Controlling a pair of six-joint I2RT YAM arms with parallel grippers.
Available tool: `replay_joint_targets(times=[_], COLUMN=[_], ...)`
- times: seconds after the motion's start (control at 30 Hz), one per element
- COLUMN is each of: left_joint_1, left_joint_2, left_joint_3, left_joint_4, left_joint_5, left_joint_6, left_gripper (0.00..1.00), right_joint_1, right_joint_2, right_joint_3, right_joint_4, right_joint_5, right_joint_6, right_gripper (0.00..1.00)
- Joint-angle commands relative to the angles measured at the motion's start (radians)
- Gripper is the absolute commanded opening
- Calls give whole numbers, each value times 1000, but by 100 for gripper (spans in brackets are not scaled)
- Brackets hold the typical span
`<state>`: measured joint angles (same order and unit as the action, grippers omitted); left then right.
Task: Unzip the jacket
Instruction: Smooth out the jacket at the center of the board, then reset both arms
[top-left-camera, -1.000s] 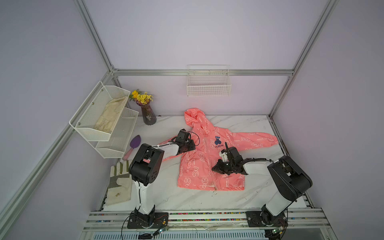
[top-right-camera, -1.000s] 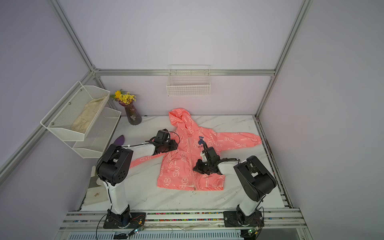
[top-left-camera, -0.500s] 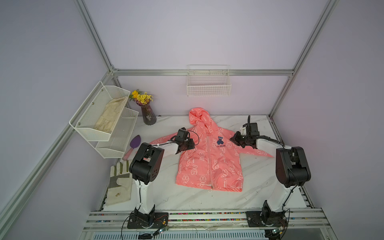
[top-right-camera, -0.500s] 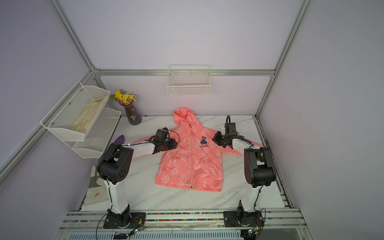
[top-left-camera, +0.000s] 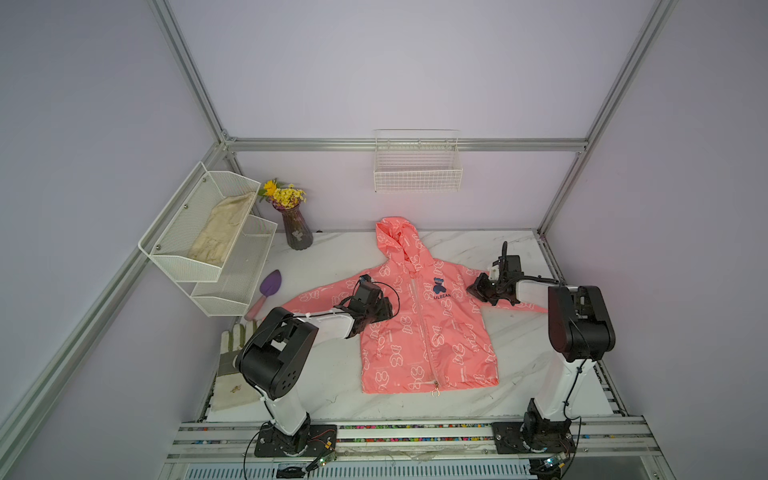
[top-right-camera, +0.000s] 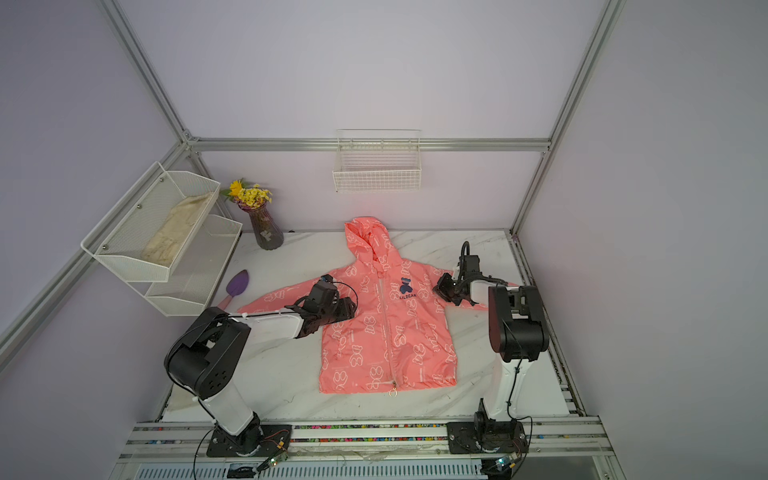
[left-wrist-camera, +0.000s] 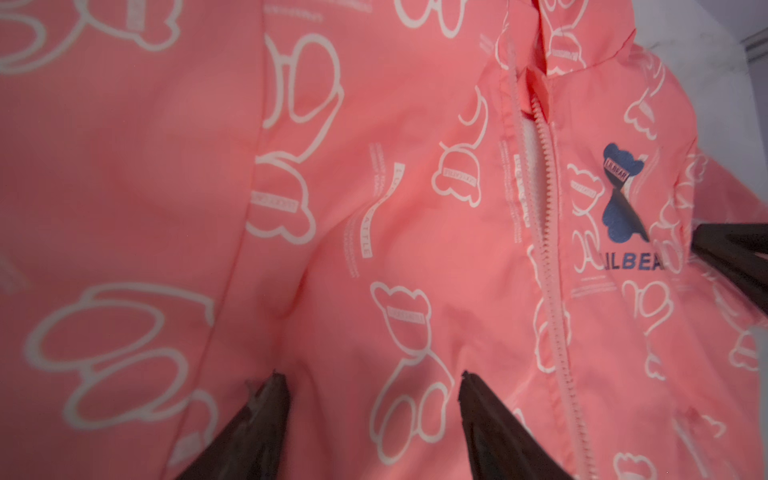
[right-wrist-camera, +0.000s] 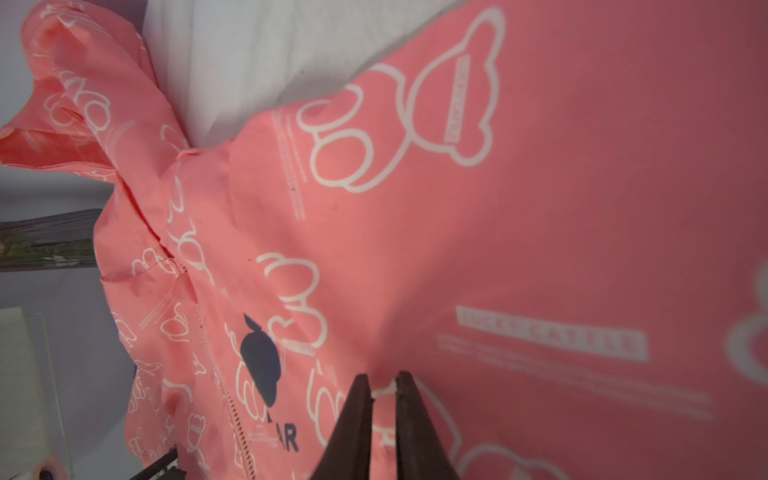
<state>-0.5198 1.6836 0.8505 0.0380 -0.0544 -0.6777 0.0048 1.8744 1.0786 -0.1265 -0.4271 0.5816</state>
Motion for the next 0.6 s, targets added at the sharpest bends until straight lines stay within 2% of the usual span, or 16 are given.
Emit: replay_joint_targets(times=[0.0,0.03,0.17,0.27,0.33,0.37,0.43,0.47,0.53,0.57], left_joint_1=[4,5,7,10,16,20,46,62,115,136], left_joint_2=[-159,-204,-384,-482,-536,-559,-602,-616,-641,-652], left_joint_3=[11,26,43,11,-58,-92,-206,-257,-365,-390], left_joint_4=[-35,-60,-88,-34,73,130,306,412,562,582], left_joint_5=[-95,-118,-201,-331,-424,-455,-504,-524,-541,-572], left_joint_6=[112,152,317,420,536,573,642,661,663,642], left_gripper=[94,99,100,100,100,100,100,100,100,100], right_joint_1=[5,5,6,6,6,6,6,0,-5,1], right_joint_2=[-145,-183,-320,-410,-415,-391,-308,-273,-157,-119], right_joint_3=[-3,-23,-154,-371,-520,-552,-543,-510,-525,-534], right_joint_4=[-3,25,218,567,837,909,917,843,953,1026], right_joint_5=[113,147,281,399,472,501,566,589,596,593], right_joint_6=[-126,-155,-248,-343,-415,-444,-496,-457,-473,-493], right_gripper=[21,25,37,47,69,76,78,78,76,76])
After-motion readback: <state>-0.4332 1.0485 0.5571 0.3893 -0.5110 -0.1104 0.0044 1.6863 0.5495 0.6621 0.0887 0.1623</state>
